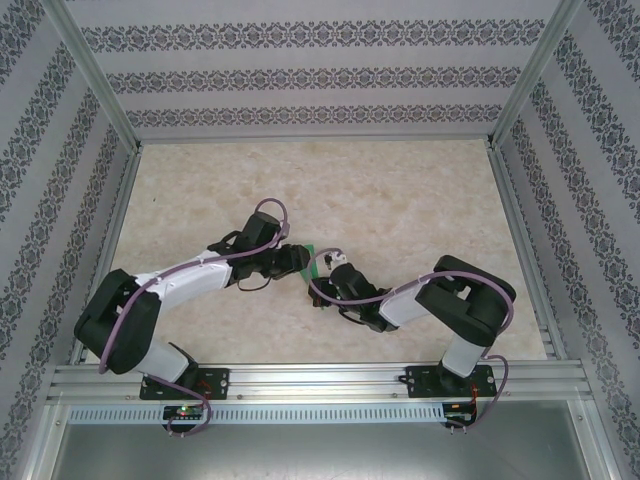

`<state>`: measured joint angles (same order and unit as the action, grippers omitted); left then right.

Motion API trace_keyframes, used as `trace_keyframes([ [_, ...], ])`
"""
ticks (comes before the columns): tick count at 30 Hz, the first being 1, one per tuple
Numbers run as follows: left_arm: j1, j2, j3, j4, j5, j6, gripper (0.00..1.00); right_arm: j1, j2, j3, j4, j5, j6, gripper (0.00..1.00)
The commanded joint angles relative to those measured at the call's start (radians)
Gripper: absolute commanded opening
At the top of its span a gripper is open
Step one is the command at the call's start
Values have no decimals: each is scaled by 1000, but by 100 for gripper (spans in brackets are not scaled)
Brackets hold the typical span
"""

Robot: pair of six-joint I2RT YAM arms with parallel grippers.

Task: Fold a paper plane with a square sheet of paper (pick it up from the middle)
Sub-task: Fold the wing for the fifth time at the center of the table.

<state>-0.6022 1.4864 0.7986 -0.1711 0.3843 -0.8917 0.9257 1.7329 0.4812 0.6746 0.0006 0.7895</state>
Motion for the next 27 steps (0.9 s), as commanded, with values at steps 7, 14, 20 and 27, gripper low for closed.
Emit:
trace_keyframes([
  [7,20,-5,90,-193,-168,38,75,2,-19,19,-47,-25,-34,4],
  [14,37,67,102,-199,-139,-30,79,54,-64,57,-155,61,-156,6],
  [20,38,114,122,-190,-111,-62,80,87,-72,74,-189,103,-224,7],
  [27,39,157,138,-178,-73,-87,73,111,-68,110,-247,140,-280,9],
])
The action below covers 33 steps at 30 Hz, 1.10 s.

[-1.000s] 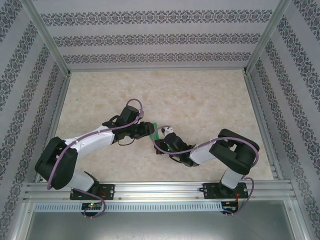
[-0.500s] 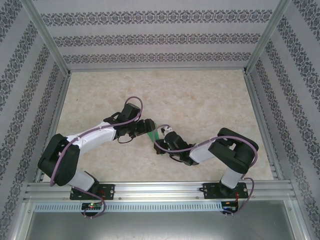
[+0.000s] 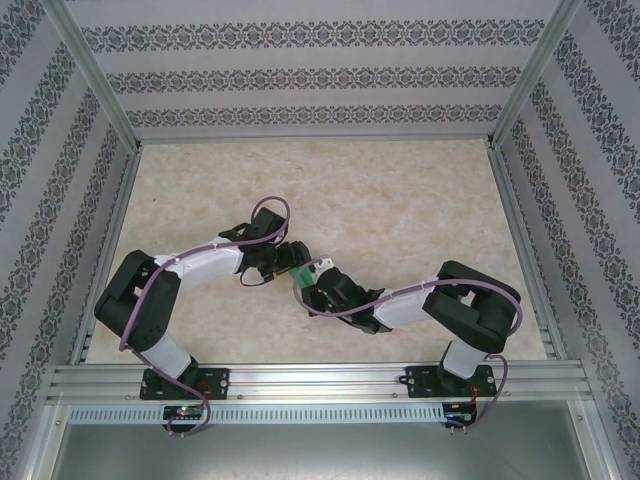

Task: Fold a paper plane with a square sheet of paper (pick it up from the middle)
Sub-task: Fold the wing for the fifth time at the center of the table.

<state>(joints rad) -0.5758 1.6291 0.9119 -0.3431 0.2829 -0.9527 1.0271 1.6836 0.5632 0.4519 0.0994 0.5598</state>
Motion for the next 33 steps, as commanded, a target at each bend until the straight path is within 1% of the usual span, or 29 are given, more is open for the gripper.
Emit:
trace_keyframes([
  [1,13,20,27,-12,31,-23,72,12,-19,27,-21,45,-54,9],
  [5,12,28,25,-31,28,-18,68,35,-31,25,-4,69,-102,12],
  [7,13,25,17,-27,28,-24,67,42,-30,35,-23,81,-119,13],
  [11,12,29,19,-22,33,-31,60,52,-28,47,-51,87,-137,17],
  [13,13,31,22,-23,34,-32,56,57,-35,45,-55,85,-144,23],
  [15,13,31,21,-27,30,-32,49,67,-50,39,-58,96,-158,28],
  [18,13,29,22,-34,26,-28,40,93,-85,23,-83,156,-193,35],
  [19,13,28,22,-37,26,-27,38,102,-97,15,-86,173,-206,39],
  [20,13,28,24,-40,23,-25,34,115,-109,7,-92,188,-229,48],
  [21,12,28,26,-42,21,-23,31,124,-121,2,-100,202,-247,50],
  [23,12,27,30,-46,21,-20,25,153,-145,-11,-109,222,-300,51],
  [26,13,24,32,-51,13,-15,21,208,-159,-18,-161,338,-393,52],
  [28,12,22,32,-54,11,-14,19,246,-147,-14,-180,427,-461,52],
  [30,12,23,33,-54,12,-14,18,262,-124,1,-187,471,-499,52],
  [33,13,23,34,-56,12,-11,18,276,-84,29,-176,542,-540,47],
])
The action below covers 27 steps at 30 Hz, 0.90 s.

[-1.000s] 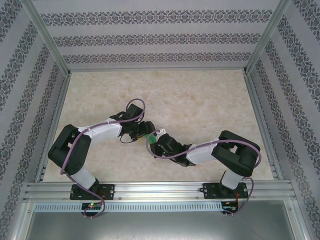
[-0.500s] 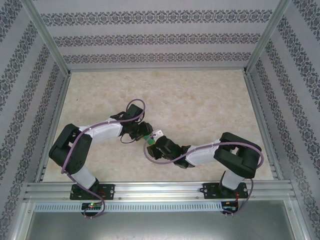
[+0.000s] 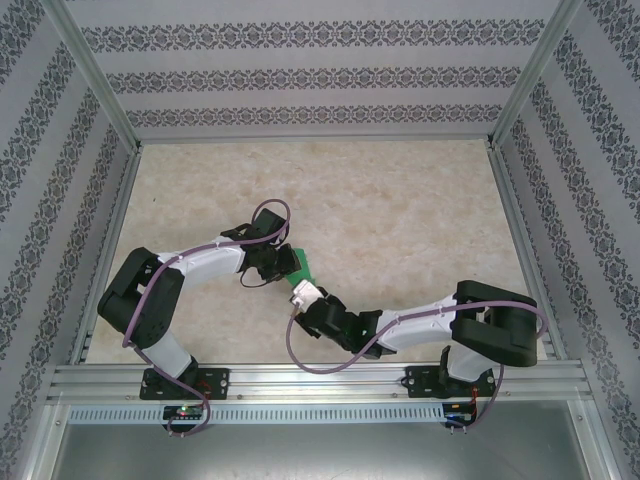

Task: Fold a paper plane with a square sheet of paper (pick it up from the middle)
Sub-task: Fold the wing for the fifth time at the center of the table.

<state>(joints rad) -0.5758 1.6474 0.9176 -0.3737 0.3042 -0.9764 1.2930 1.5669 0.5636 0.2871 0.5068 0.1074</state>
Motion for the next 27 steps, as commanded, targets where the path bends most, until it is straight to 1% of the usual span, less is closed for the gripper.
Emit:
trace_keyframes([
  [1,13,5,27,-27,-10,13,17,12,45,38,-10,153,-101,46],
  [5,12,6,29,-29,-9,13,17,11,102,80,-10,186,-151,42],
  [8,12,11,35,-33,-5,18,17,9,126,84,27,203,-165,39],
  [10,12,11,36,-34,-6,18,17,4,138,97,16,191,-164,36],
  [15,13,12,35,-34,-7,19,17,-2,163,105,15,196,-151,33],
  [18,13,14,37,-34,-5,19,17,-4,174,113,11,199,-144,29],
  [25,12,15,42,-40,-5,21,17,-11,179,116,9,207,-125,18],
  [27,13,15,41,-42,-7,22,17,-16,179,117,7,205,-115,12],
])
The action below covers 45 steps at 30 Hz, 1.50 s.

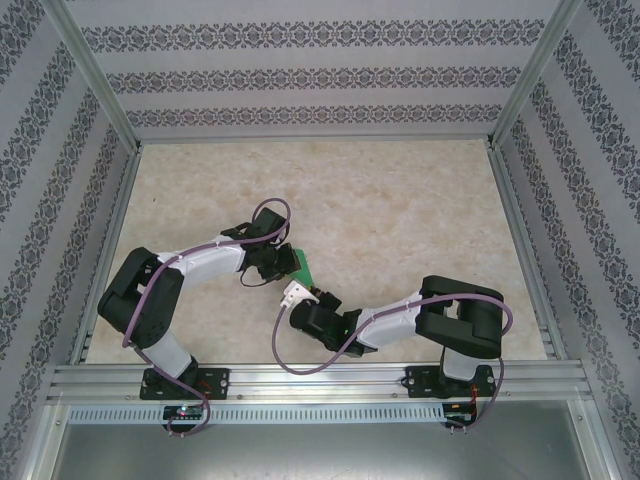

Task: Fold a paper plane with a square sheet of paper (pick it up from the middle)
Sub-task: Fold the wing for the fifth time at the center of the table.

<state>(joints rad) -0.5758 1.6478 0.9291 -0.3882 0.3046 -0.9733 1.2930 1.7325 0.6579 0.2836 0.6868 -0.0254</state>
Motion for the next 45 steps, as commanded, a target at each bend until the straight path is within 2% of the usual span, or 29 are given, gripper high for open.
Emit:
trace_keyframes([
  [1,13,15,30,-28,-8,19,17,-18,13,24,9,21,19,11],
  [9,13,3,38,-42,-19,27,20,-44,10,33,-14,-50,81,0],
  [17,43,-74,62,-100,-71,71,36,-96,-34,6,27,-205,234,0],
  [22,56,-147,63,-138,-120,99,44,-147,-39,-14,89,-347,379,0],
  [29,59,-250,-10,-102,-162,84,47,-191,-13,-57,242,-469,533,0],
  [33,60,-271,-44,-69,-151,80,47,-220,3,-87,323,-510,637,0],
  [40,60,-255,-90,45,-50,73,46,-272,45,-133,410,-557,839,0],
  [45,59,-227,-111,113,5,58,46,-292,72,-145,434,-588,918,0],
])
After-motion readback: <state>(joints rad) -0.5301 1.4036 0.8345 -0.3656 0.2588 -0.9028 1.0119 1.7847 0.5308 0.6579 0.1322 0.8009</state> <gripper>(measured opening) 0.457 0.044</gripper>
